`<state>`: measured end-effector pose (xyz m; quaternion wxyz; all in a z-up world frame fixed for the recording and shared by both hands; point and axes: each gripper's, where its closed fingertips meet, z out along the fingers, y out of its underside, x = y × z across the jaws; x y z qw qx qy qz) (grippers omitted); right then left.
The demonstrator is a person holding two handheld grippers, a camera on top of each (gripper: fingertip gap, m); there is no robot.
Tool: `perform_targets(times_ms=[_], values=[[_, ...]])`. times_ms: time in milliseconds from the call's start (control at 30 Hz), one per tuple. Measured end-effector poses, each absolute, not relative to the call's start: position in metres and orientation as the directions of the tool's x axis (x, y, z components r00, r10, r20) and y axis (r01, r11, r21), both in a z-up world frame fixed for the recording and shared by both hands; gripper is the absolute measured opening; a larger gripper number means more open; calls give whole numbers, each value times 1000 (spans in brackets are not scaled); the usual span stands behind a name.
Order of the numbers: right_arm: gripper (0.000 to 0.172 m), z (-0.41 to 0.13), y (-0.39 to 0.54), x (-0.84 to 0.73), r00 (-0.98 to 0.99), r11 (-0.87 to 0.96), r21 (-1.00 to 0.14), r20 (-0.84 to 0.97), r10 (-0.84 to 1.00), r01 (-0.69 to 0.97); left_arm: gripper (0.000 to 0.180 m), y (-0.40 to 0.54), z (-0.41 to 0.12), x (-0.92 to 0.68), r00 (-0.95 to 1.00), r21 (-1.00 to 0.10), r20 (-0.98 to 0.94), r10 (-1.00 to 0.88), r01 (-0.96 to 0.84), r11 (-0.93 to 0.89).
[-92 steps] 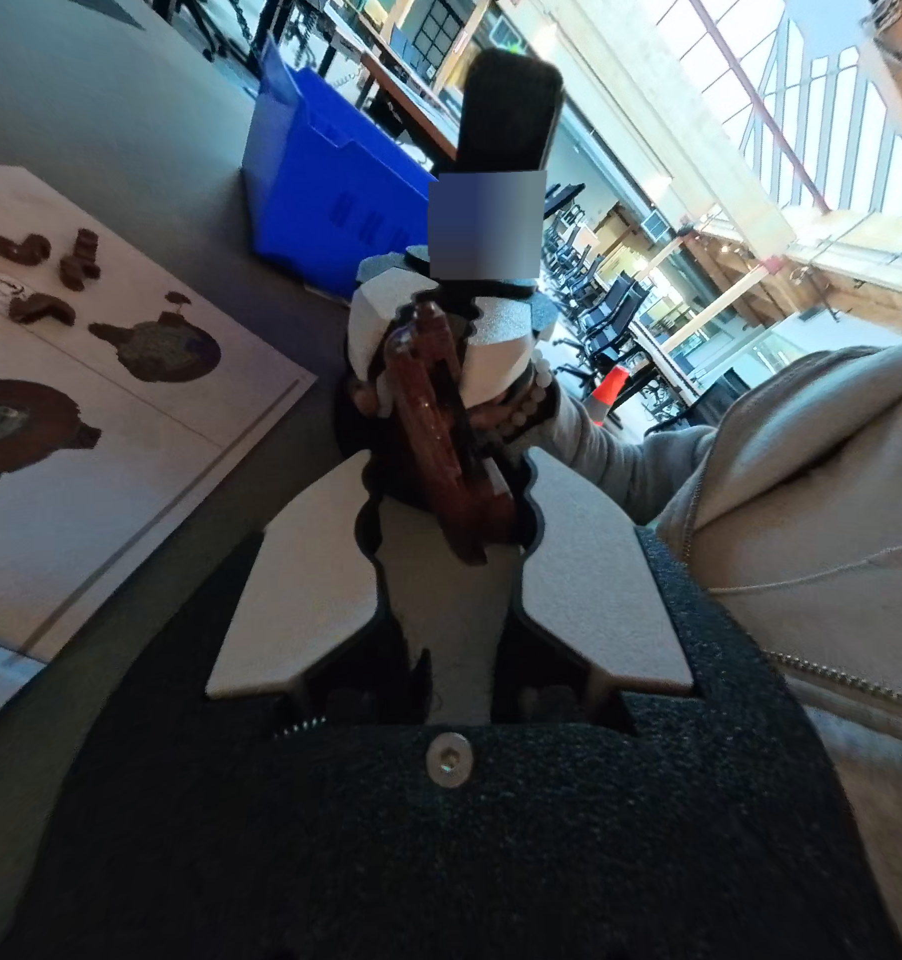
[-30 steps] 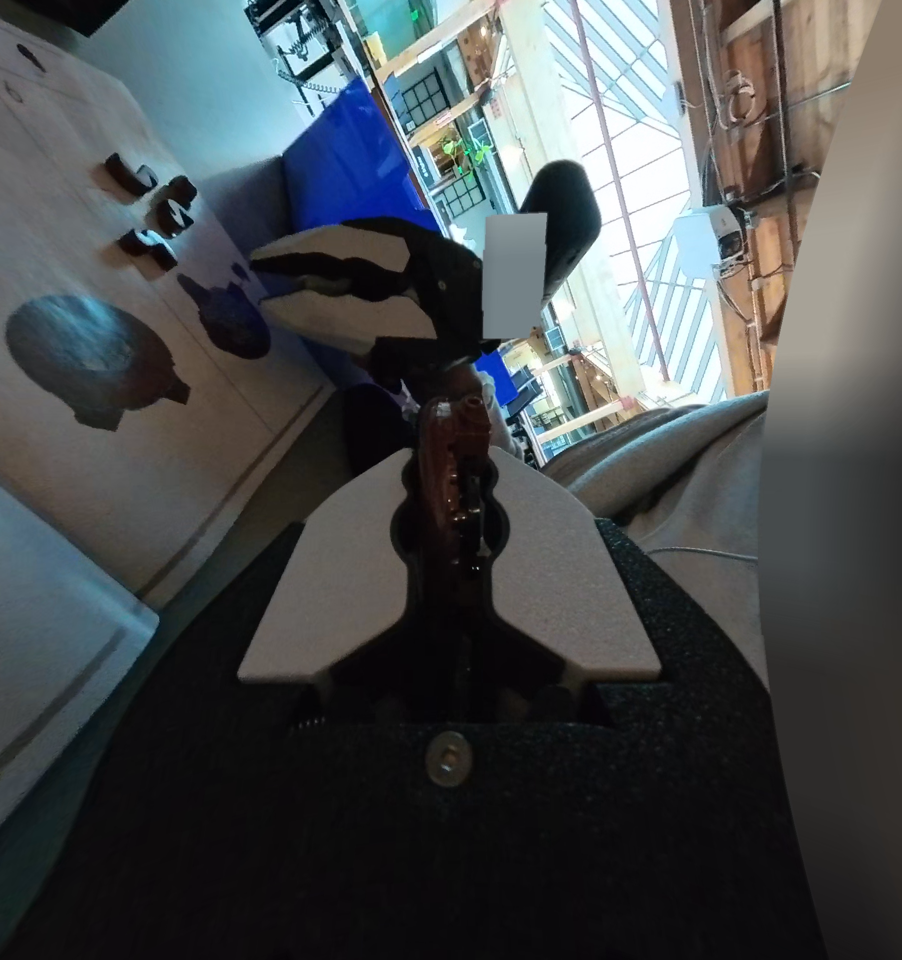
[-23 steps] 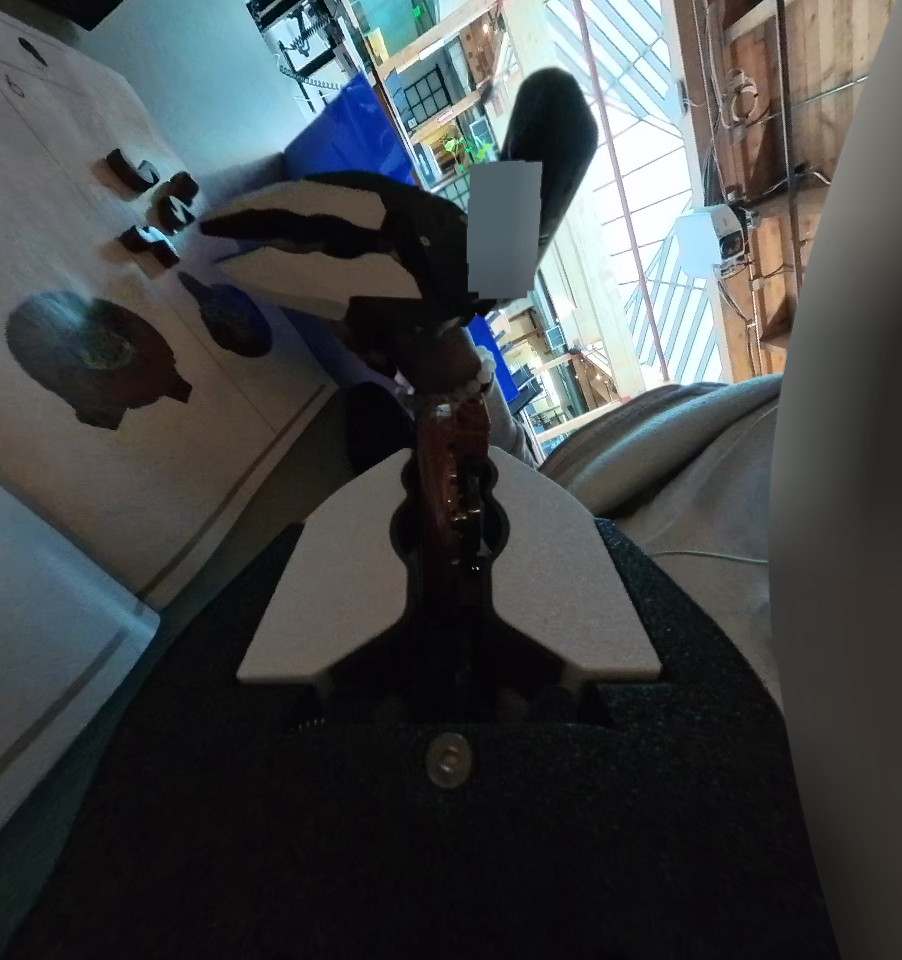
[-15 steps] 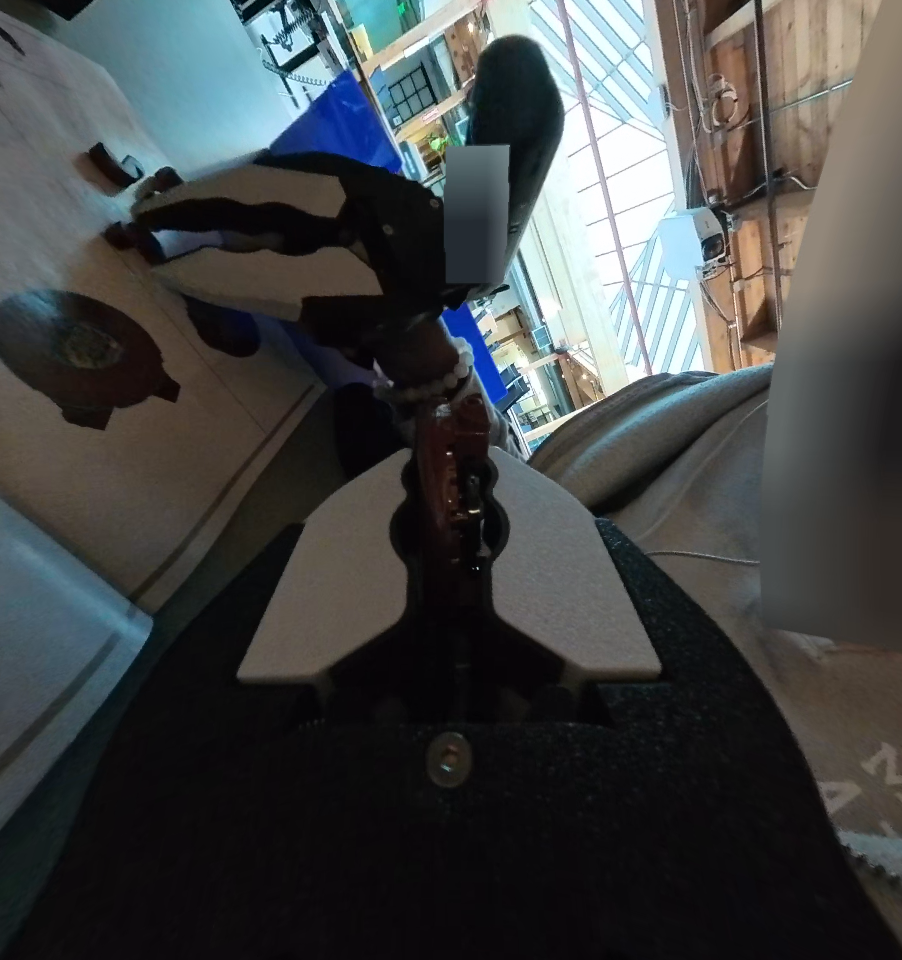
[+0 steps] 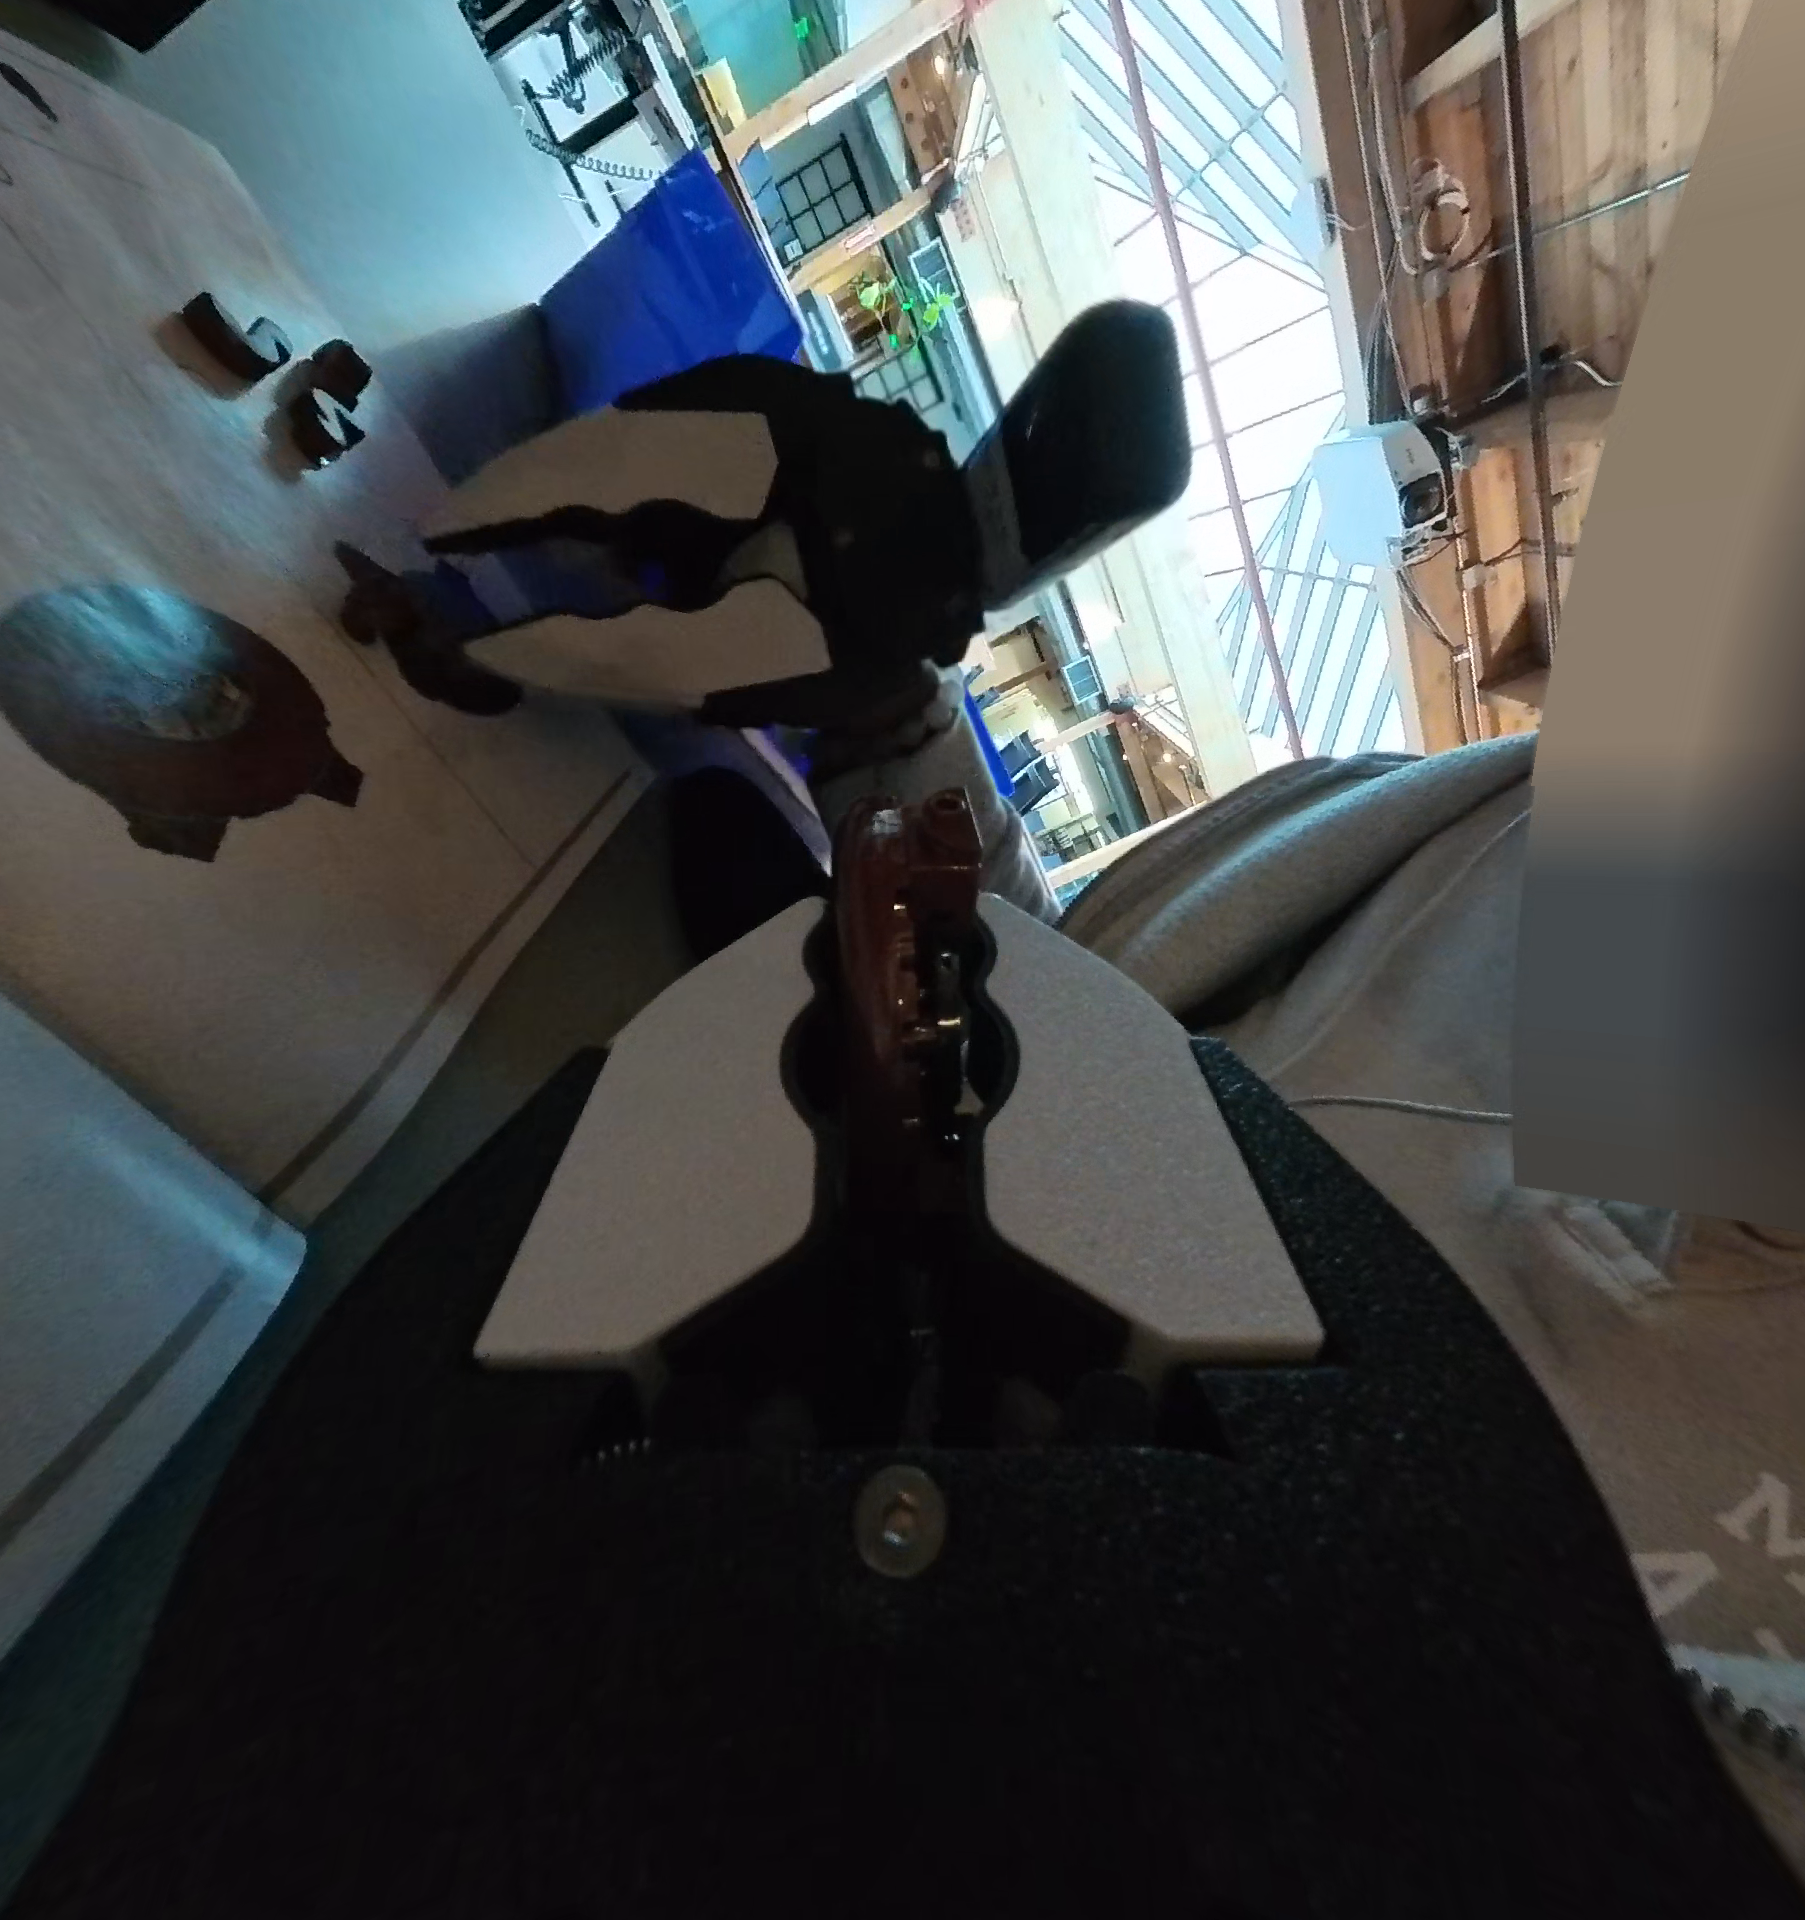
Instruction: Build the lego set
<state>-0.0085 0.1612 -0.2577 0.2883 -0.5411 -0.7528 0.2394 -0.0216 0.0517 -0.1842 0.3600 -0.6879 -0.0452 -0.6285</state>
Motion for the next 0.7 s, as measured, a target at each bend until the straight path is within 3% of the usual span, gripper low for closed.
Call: perform_targets(times_ms=[100,200,700], values=[[17,-246,158,-5,-191,186,-736,78,978,651,21,52,-184,-22,207,-439,897,-391,517,-735],[16,-244,163,-7,-133,165,-761,104,986,628,21,52,-184,-22,206,-438,898,-390,518,-735],[8,-263,156,-13,-117,116,-715,48,992,690,21,52,-184,-23,196,-432,900,-390,521,-736]])
